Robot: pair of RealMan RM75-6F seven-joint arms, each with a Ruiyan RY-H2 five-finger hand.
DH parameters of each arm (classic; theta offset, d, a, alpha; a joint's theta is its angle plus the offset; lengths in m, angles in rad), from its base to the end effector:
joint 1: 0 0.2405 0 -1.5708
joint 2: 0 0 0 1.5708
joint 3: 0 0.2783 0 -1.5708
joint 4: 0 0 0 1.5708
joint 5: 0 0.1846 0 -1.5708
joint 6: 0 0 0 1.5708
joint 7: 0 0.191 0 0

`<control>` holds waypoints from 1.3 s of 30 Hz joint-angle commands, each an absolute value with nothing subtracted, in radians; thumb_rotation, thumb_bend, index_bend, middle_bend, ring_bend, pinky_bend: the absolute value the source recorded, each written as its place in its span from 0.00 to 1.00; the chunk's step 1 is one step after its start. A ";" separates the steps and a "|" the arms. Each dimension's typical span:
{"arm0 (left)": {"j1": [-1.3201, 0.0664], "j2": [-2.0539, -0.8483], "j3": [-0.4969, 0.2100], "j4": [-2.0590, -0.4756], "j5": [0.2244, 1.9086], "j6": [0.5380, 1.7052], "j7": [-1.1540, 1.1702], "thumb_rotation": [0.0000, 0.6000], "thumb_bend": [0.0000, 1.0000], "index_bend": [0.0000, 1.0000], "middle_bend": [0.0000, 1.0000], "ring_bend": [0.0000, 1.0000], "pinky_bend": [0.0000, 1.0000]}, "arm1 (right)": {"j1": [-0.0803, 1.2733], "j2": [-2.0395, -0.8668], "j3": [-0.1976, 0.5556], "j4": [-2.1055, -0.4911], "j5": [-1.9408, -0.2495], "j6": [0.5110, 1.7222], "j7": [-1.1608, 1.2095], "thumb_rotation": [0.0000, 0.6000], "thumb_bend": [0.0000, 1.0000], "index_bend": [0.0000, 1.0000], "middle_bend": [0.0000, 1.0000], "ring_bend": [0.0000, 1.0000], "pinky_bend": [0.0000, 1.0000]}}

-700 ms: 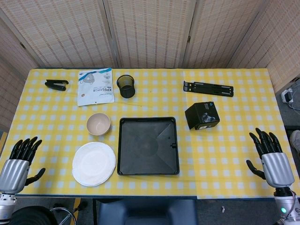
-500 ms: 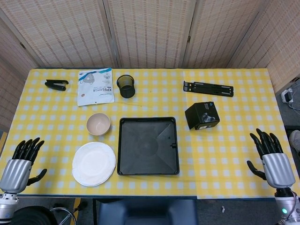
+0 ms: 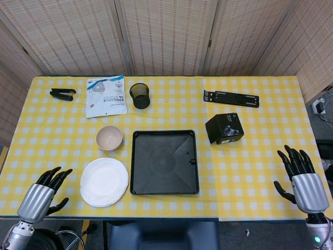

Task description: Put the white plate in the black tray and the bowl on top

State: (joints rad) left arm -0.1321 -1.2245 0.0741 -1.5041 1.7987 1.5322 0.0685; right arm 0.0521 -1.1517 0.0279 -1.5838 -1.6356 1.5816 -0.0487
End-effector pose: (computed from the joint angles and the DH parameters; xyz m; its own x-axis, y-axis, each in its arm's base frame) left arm -0.2786 0.2095 0.1294 0.4761 0.0328 0.8788 0.8292 -0.3495 -0.4362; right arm -0.3022 -0.2116 0.1861 0.4354 0.0646 0.8979 -0.8912 -0.1097 0.4401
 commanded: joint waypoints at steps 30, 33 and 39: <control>-0.156 -1.601 0.158 -1.085 1.900 1.512 0.046 1.00 0.28 0.49 1.00 1.00 1.00 | 0.068 -1.149 0.026 -1.591 -1.623 1.539 -0.049 1.00 0.34 0.00 0.00 0.00 0.00; -0.156 -1.619 0.160 -1.060 1.899 1.518 0.048 1.00 0.28 0.48 1.00 1.00 1.00 | 0.070 -1.148 0.025 -1.593 -1.623 1.535 -0.048 1.00 0.34 0.00 0.00 0.00 0.00; -0.155 -1.652 0.158 -1.011 1.890 1.532 0.047 1.00 0.28 0.48 1.00 1.00 1.00 | 0.070 -1.144 0.023 -1.597 -1.622 1.533 -0.046 1.00 0.34 0.00 0.00 0.00 0.00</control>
State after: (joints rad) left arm -0.1548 -1.6461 0.1595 -1.0185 1.8927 1.5290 0.0476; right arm 0.0699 -1.1444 0.0235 -1.5973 -1.6222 1.5328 -0.0460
